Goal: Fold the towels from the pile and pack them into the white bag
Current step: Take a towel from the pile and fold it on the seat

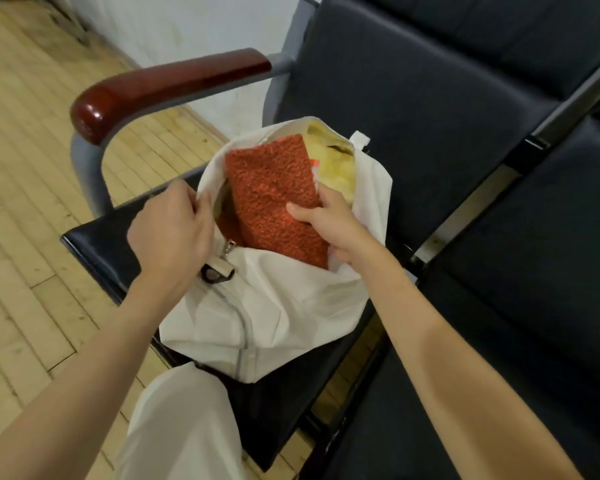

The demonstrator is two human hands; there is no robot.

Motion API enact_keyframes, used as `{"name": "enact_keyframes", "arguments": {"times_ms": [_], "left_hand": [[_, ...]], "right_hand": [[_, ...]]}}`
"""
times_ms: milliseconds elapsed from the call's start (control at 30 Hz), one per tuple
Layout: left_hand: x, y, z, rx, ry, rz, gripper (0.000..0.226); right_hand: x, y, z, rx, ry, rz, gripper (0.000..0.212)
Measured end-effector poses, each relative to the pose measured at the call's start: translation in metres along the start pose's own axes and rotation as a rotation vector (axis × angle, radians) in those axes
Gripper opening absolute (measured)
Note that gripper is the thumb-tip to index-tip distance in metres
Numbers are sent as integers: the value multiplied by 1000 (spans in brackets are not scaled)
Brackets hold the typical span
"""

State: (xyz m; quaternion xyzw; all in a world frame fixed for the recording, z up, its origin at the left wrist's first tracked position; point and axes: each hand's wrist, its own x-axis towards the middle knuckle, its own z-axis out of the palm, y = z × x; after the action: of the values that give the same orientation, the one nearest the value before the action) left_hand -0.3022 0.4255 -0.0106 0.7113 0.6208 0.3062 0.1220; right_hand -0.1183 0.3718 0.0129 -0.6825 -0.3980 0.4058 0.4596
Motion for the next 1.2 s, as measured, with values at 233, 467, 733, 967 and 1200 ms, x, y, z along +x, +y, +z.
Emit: {"name": "enact_keyframes", "arguments": {"times_ms": [233,467,733,967,1200], "left_hand": [[3,15,8,191,-58,37,32],[14,10,-2,-4,-31,102,29],[27,3,-12,-2,22,137,31],[27,-1,-9,-47,-2,133,32],[20,7,-6,-46,-1,136,37]], "right_hand": [[10,-16,-21,-176,-255,393,53],[26,-31,1,-405,-640,387,20],[51,-31,61,-800,-718,426,31],[43,-38,46,-1124,-622,188,57],[42,-11,61,-1114,-586,246,56]]}}
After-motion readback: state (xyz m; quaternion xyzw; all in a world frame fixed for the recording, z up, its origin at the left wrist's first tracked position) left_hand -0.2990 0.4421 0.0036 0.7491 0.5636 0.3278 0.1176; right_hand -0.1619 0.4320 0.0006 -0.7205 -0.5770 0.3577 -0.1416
